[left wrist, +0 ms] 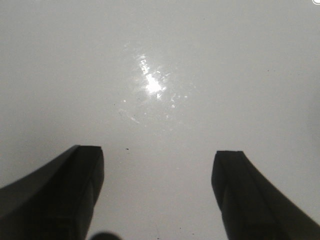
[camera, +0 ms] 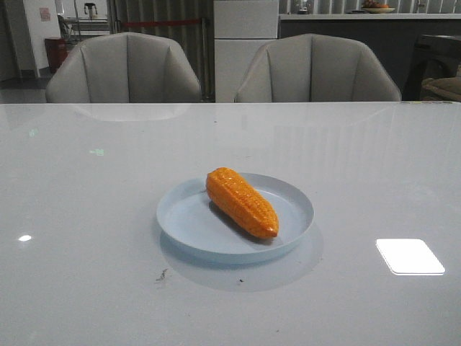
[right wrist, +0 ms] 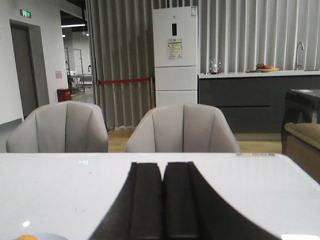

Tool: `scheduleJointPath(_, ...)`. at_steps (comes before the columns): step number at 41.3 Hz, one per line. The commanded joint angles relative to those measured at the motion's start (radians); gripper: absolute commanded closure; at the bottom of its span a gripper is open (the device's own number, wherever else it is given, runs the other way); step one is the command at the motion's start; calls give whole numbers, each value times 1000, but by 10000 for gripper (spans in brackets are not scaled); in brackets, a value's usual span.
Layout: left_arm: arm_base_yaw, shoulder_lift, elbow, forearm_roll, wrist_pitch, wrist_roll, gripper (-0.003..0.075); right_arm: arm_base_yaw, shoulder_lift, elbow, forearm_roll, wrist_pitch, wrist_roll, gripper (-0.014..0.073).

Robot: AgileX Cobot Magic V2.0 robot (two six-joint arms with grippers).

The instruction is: Place corn on plate with both arms

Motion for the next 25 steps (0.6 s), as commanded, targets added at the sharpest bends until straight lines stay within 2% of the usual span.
scheduleJointPath(1, 2, -14, -28, -7, -74, -13, 216, 0, -21, 45, -5, -143, -2, 536)
scheduleJointPath(11, 2, -14, -28, -7, -74, -13, 216, 0, -21, 179, -5, -160, -2, 536)
scheduleJointPath(17, 2, -14, -28, -7, -74, -13, 216, 0, -21, 175, -5, -20, -2, 536)
scheduleJointPath(25, 2, -14, -28, -7, -74, -13, 216, 0, -21, 175, -5, 45, -2, 536)
